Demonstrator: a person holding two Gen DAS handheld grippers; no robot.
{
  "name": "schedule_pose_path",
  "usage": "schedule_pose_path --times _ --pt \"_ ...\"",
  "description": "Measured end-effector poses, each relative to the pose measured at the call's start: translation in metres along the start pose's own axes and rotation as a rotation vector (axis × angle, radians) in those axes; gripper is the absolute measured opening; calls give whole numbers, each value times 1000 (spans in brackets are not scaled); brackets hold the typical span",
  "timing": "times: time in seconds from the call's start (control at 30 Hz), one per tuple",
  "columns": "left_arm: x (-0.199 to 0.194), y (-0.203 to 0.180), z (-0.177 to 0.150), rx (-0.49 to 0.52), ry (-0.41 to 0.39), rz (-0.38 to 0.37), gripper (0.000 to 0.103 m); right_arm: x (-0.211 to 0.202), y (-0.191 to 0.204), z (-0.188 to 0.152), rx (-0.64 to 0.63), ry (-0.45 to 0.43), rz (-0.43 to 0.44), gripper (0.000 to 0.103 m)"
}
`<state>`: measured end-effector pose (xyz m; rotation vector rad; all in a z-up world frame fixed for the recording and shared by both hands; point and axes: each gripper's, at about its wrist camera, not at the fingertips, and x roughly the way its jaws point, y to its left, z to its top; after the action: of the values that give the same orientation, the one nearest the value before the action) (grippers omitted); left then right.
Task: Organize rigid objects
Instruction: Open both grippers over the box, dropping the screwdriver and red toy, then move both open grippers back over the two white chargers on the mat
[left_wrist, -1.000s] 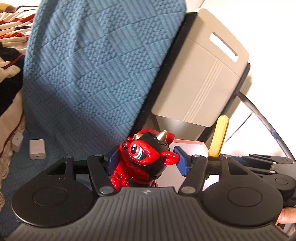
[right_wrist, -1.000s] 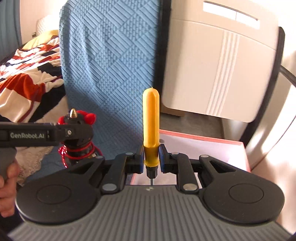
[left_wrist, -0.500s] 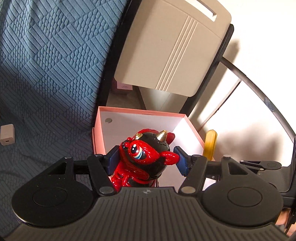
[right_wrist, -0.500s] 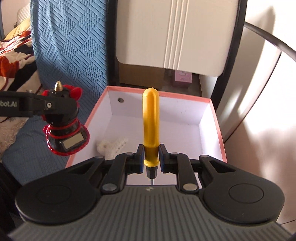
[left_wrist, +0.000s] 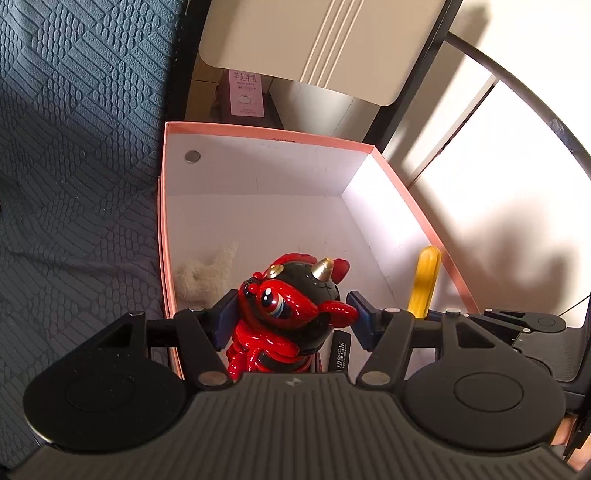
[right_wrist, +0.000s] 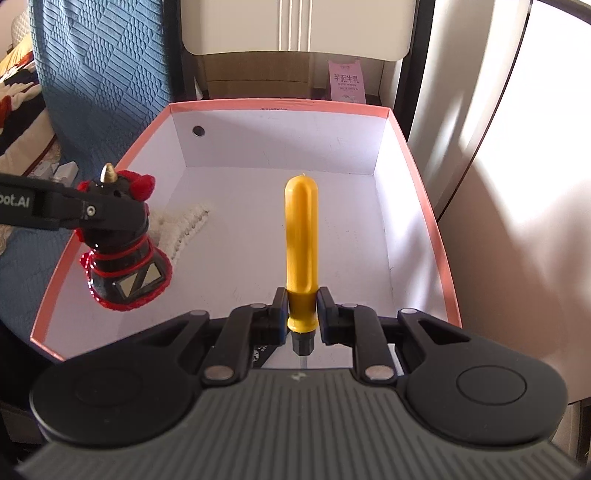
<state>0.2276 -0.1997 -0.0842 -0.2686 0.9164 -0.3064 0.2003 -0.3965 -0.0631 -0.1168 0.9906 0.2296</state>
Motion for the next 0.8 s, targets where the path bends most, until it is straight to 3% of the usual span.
schedule_pose_path --times 0.3,0.37,0.53,0.8 --pt "2 -15 -4 70 31 16 69 3 -3 0 11 -14 13 21" --pt "-5 -16 -3 67 9 10 71 -2 -5 2 24 -33 14 22" --pt "-33 -19 5 73 -72 3 73 -16 -5 11 53 -85 17 42" --pt "-97 -7 4 48 -236 58 73 -49 17 25 47 -182 59 42"
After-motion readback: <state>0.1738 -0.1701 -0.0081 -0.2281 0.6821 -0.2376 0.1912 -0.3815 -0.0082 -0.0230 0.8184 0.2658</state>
